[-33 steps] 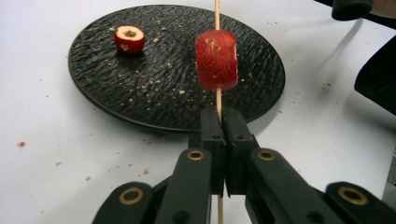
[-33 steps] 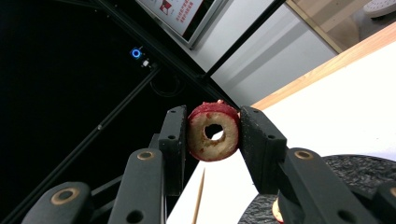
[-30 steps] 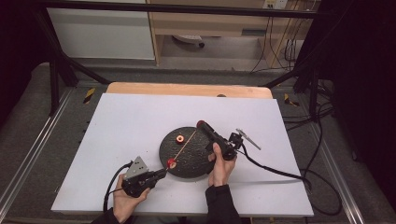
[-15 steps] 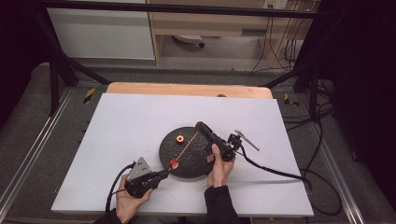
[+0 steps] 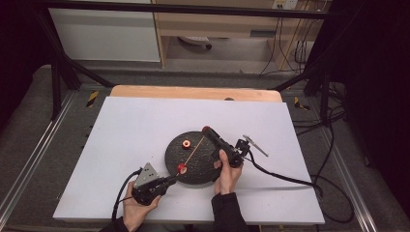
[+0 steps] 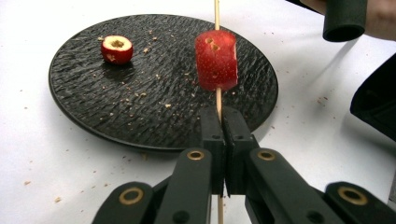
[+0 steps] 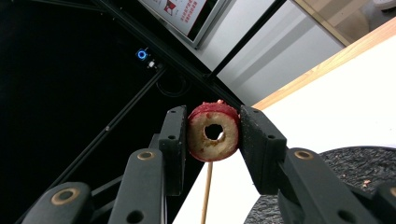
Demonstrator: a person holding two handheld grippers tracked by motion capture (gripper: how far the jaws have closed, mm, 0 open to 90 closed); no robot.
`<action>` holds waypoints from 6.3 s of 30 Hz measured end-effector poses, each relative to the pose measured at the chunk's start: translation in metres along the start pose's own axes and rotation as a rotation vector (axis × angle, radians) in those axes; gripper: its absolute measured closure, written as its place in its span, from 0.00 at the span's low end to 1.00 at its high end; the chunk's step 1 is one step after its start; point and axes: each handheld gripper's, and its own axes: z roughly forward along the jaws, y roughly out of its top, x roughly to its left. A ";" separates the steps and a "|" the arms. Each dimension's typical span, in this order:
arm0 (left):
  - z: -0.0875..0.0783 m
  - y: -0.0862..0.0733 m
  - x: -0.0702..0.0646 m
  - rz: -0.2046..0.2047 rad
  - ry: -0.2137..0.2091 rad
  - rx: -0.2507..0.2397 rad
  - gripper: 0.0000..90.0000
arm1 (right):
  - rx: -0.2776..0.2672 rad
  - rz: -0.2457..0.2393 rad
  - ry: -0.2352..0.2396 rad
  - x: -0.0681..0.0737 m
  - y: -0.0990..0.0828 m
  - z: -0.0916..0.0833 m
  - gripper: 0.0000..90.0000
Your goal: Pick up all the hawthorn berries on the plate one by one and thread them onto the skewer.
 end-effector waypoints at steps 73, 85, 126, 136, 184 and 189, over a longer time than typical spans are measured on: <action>0.038 0.054 0.004 -0.037 -0.030 -0.002 0.99 | 0.073 -0.062 -0.003 0.000 -0.015 -0.009 0.71; 0.041 0.055 0.004 -0.040 -0.028 -0.002 0.99 | 0.090 -0.065 -0.007 0.000 -0.021 -0.010 0.71; -0.030 0.018 0.049 -0.030 0.037 0.079 0.98 | 0.555 -0.453 -0.142 -0.011 0.002 -0.011 0.06; -0.052 0.002 0.064 -0.045 0.053 0.093 0.98 | 0.711 -0.543 -0.208 -0.012 0.001 0.002 0.02; -0.065 -0.011 0.078 -0.057 0.078 0.108 0.98 | 1.059 -0.781 -0.331 0.000 -0.011 0.128 0.35; -0.065 -0.011 0.078 -0.057 0.078 0.110 0.98 | 1.076 -0.789 -0.336 -0.001 -0.014 0.133 0.45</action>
